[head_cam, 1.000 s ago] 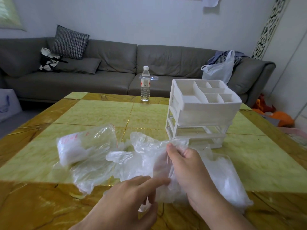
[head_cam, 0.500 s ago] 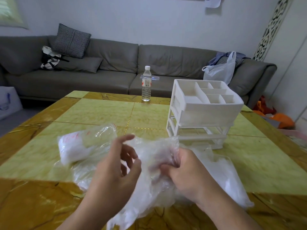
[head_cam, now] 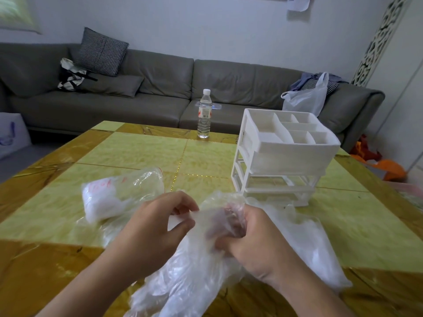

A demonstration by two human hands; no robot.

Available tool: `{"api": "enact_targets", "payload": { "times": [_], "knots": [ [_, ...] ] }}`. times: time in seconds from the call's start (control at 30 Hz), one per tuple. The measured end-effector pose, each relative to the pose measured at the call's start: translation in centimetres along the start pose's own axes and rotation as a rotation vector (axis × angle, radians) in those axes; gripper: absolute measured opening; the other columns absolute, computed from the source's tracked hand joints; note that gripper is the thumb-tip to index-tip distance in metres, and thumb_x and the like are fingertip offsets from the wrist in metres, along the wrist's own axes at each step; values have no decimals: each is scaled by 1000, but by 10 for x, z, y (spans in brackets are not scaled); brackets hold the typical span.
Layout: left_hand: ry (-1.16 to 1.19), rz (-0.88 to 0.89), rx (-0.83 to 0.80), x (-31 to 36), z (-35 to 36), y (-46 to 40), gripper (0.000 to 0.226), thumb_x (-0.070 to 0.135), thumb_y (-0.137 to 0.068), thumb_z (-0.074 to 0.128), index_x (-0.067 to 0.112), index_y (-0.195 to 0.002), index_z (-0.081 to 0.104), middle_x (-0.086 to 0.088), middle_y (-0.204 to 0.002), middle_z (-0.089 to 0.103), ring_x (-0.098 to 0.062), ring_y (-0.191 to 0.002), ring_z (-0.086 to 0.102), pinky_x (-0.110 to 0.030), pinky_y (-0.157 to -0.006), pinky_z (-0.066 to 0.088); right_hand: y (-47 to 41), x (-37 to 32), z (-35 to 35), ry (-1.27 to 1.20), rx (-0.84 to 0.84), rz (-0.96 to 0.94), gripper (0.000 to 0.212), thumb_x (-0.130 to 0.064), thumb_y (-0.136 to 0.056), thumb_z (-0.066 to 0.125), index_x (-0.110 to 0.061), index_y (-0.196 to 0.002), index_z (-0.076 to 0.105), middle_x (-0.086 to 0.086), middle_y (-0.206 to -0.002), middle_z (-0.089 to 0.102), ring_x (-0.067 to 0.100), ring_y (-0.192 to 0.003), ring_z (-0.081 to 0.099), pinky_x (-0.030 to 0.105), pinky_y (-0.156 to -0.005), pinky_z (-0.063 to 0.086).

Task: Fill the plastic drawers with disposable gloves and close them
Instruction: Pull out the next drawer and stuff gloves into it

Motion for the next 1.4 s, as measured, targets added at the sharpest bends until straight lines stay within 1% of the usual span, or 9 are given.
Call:
{"api": "enact_targets", "payload": {
  "times": [0.2,0.33,0.5,0.67,0.83,0.9,1.03,1.13,1.4],
  "knots": [
    [81,-34,-25,-1,-1,1,38,6,-91,71,43,-102,69,21,-100,63,0,-102,61,-5,-84,41,3,-3,-1,-22,32,-3,42,0,-80,87,-28,-108,72,-11,-99,80,6,-92,76,35,-82,66],
    [86,-52,-88,2,5,2,15,41,-91,73,43,-103,66,25,-111,56,5,-108,54,-11,-86,41,7,-6,1,-3,4,-9,44,-3,-81,88,-34,-105,69,-22,-99,78,-1,-94,74,28,-84,64],
    [97,-28,-1,2,0,-1,7,37,-94,70,35,-88,66,24,-96,68,2,-97,63,-27,-85,49,4,-5,0,-236,-21,-24,23,-20,-94,81,-14,-115,73,9,-102,81,32,-95,79,53,-92,62],
    [220,32,-46,9,-22,-1,5,30,-90,76,32,-89,71,10,-92,75,-10,-94,71,-33,-87,55,-3,0,-15,-352,59,-30,34,-24,-109,53,-3,-96,77,9,-85,79,21,-76,71,27,-66,56],
    [272,91,-57,24,-23,1,3,33,-89,75,35,-90,73,11,-92,76,-11,-91,71,-30,-81,54,-1,-6,-6,-355,-90,-10,42,-38,-105,59,-14,-83,85,16,-97,80,19,-84,75,28,-81,57],
    [207,96,-63,23,-16,1,2,36,-91,74,35,-91,72,16,-92,75,-8,-92,71,-35,-82,54,0,-1,5,-498,-254,50,72,-64,-102,54,4,-106,77,41,-127,63,35,-101,68,45,-100,50],
    [60,122,-29,23,-13,1,10,30,-91,76,38,-90,70,26,-91,72,2,-94,67,-18,-79,50,3,-1,10,-577,-430,42,91,-80,-93,49,-1,-132,70,23,-135,69,37,-133,62,56,-121,38],
    [6,164,-28,26,-13,2,14,26,-89,78,37,-91,70,25,-91,70,2,-94,66,-16,-81,47,2,2,7,-234,-322,-7,52,-50,-78,88,-13,-114,79,14,-114,79,32,-113,74,60,-110,50],
    [69,116,-31,20,-15,-1,27,36,-89,77,40,-114,66,22,-107,69,-1,-109,63,-16,-88,46,1,4,15,-73,-344,-35,12,-13,-99,69,-7,-102,79,11,-98,78,18,-93,71,41,-88,54]
  ]
}}
Point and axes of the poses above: each hand's wrist, its own y-axis away from the middle knuckle, its own z-axis out of the palm, x = y × z, the point moved 5 cm from there along -y, towards the middle knuckle
